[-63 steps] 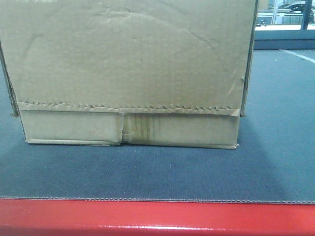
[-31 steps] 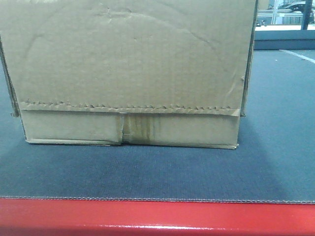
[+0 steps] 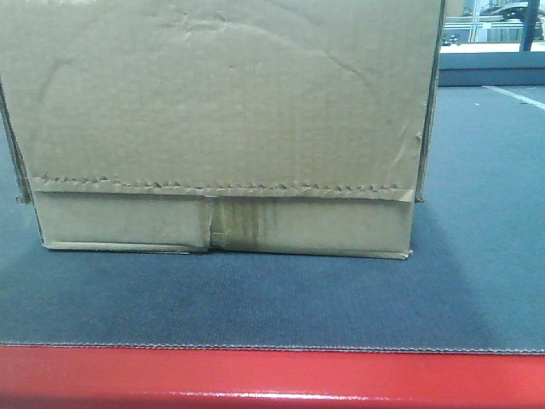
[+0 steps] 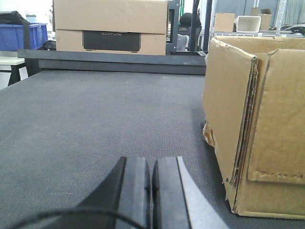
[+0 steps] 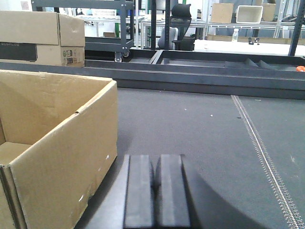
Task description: Grab carton from right shelf to conveyor
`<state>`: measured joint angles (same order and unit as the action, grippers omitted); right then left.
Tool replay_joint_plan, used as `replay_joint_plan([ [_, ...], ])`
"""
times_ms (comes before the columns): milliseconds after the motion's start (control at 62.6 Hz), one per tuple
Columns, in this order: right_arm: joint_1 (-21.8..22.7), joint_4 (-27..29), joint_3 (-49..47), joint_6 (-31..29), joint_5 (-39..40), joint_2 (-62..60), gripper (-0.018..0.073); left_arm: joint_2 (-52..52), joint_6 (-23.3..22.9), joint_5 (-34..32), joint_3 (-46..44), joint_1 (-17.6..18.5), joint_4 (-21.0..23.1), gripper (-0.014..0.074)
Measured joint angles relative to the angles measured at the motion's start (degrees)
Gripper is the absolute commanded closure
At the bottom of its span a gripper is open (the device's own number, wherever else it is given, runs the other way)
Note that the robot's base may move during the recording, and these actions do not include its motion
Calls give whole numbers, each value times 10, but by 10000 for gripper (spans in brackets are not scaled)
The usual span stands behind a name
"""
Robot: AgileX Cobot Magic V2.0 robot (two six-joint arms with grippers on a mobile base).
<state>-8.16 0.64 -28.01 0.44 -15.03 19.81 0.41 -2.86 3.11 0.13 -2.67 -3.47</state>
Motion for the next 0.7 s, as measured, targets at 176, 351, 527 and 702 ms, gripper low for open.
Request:
replay_joint_plan([
  [176,0,0,0,0,0,0,627,0,0,0,0,0,0,582],
  [351,0,0,0,0,0,0,627,0,0,0,0,0,0,582],
  [527,11,-6,0,0,0,0,627,0,0,0,0,0,0,582],
  [702,59,-1,32,0,-3,-23,627,0,1,0,0,0,0,582],
])
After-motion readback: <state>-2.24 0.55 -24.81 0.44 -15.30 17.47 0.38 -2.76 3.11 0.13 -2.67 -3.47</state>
